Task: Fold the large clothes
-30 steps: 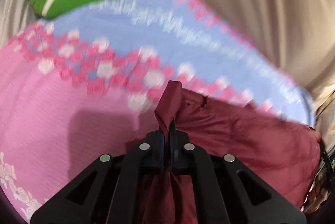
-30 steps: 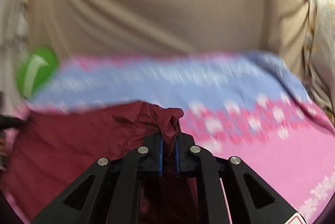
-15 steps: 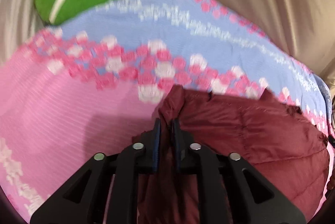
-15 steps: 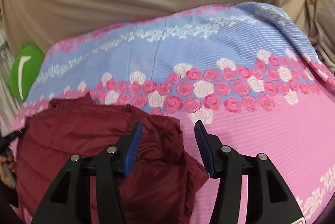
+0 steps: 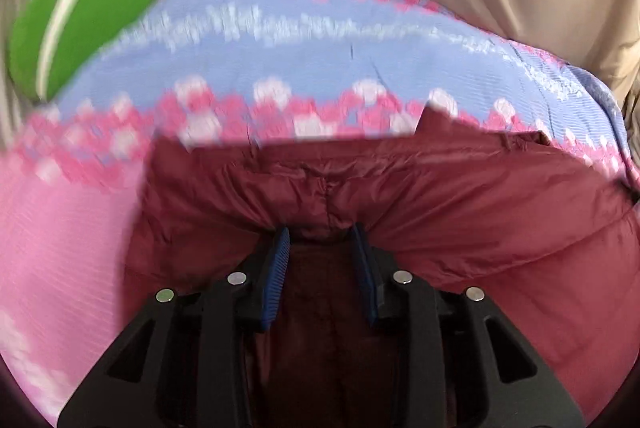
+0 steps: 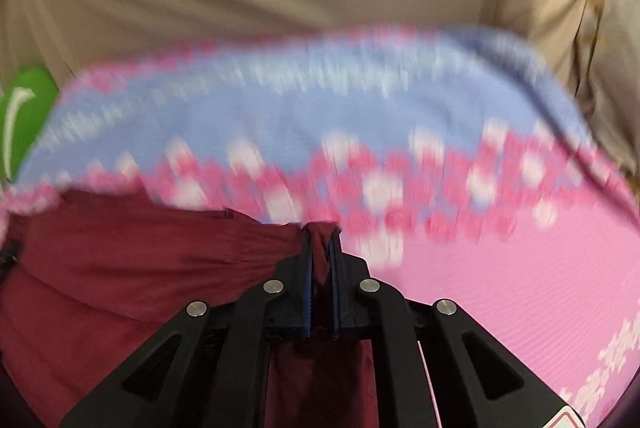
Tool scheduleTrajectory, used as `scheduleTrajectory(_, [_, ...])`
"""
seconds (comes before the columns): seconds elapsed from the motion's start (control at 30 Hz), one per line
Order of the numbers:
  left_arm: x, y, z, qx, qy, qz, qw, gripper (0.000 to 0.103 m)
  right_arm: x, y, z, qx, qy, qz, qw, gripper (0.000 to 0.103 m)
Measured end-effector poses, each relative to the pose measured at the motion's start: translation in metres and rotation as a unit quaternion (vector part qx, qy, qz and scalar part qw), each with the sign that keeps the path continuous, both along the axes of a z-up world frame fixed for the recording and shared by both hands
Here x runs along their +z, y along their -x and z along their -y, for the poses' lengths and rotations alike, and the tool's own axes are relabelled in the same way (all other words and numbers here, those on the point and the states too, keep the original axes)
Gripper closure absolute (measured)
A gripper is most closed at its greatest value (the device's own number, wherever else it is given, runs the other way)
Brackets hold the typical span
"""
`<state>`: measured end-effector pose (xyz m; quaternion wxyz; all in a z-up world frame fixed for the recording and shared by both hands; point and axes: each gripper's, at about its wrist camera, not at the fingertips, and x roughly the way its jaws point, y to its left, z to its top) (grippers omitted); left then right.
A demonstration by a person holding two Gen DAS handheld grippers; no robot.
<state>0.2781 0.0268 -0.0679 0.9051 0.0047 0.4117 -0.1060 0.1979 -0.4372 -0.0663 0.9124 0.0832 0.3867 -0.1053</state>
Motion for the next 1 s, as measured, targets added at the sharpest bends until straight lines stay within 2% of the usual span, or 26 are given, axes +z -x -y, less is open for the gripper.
scheduleTrajectory(0.03, [0.000, 0.002, -0.002, 0.002, 0.005, 0.001, 1.0000, 0.072, -0.015, -0.004, 0.003, -0.010, -0.006, -0.029, 1.000, 0.097])
scheduleTrajectory(0.07, [0.001, 0.003, -0.002, 0.002, 0.003, 0.002, 1.0000, 0.072, -0.015, -0.002, 0.005, -0.015, -0.013, -0.027, 0.999, 0.097])
scheduleTrajectory(0.13, [0.000, 0.005, -0.002, 0.001, -0.003, 0.005, 1.0000, 0.072, 0.000, 0.009, 0.008, -0.042, -0.013, -0.003, 0.999, 0.094])
scheduleTrajectory(0.17, [-0.001, 0.005, -0.002, 0.002, -0.004, 0.007, 1.0000, 0.072, 0.014, 0.021, 0.007, -0.060, -0.018, 0.023, 0.998, 0.088])
scheduleTrajectory(0.23, [0.000, 0.006, 0.000, 0.004, -0.005, 0.009, 0.9999, 0.072, 0.041, 0.040, -0.005, -0.064, -0.020, 0.066, 0.996, 0.087])
scheduleTrajectory(0.3, [-0.001, 0.007, 0.002, 0.005, -0.010, 0.013, 0.9998, 0.071, 0.068, 0.058, -0.037, -0.021, -0.027, 0.109, 0.993, 0.087])
scheduleTrajectory(0.33, [-0.002, 0.007, 0.003, 0.005, -0.013, 0.015, 0.9998, 0.070, 0.078, 0.064, -0.064, 0.022, -0.040, 0.122, 0.992, 0.086])
scheduleTrajectory(0.4, [-0.002, 0.007, 0.005, 0.006, -0.019, 0.018, 0.9996, 0.069, 0.080, 0.068, -0.108, 0.092, -0.068, 0.121, 0.986, 0.086])
scheduleTrajectory(0.5, [-0.002, 0.008, 0.004, 0.007, -0.017, 0.020, 0.9996, 0.069, 0.060, 0.065, -0.197, 0.211, -0.089, 0.083, 0.970, 0.086])
scheduleTrajectory(0.57, [-0.003, 0.008, 0.003, 0.007, -0.015, 0.020, 0.9997, 0.069, 0.043, 0.063, -0.239, 0.248, -0.065, 0.064, 0.964, 0.086])
scheduleTrajectory(0.63, [-0.003, 0.009, 0.002, 0.008, -0.014, 0.020, 0.9997, 0.069, 0.028, 0.060, -0.257, 0.258, -0.044, 0.045, 0.964, 0.086])
scheduleTrajectory(0.7, [-0.003, 0.009, 0.002, 0.008, -0.013, 0.021, 0.9997, 0.068, 0.017, 0.064, -0.250, 0.247, -0.020, 0.041, 0.968, 0.088])
scheduleTrajectory(0.77, [-0.003, 0.009, 0.002, 0.008, -0.014, 0.021, 0.9997, 0.068, 0.013, 0.068, -0.222, 0.204, -0.018, 0.037, 0.978, 0.088])
scheduleTrajectory(0.87, [-0.004, 0.010, 0.002, 0.007, -0.014, 0.020, 0.9997, 0.068, 0.003, 0.083, -0.155, 0.128, -0.048, 0.031, 0.990, 0.093])
scheduleTrajectory(0.93, [-0.004, 0.011, 0.003, 0.007, -0.015, 0.020, 0.9997, 0.067, -0.002, 0.101, -0.113, 0.081, -0.071, 0.031, 0.994, 0.101])
scheduleTrajectory(1.0, [-0.004, 0.011, 0.003, 0.006, -0.015, 0.020, 0.9997, 0.067, -0.009, 0.122, -0.068, 0.032, -0.101, 0.033, 0.994, 0.103])
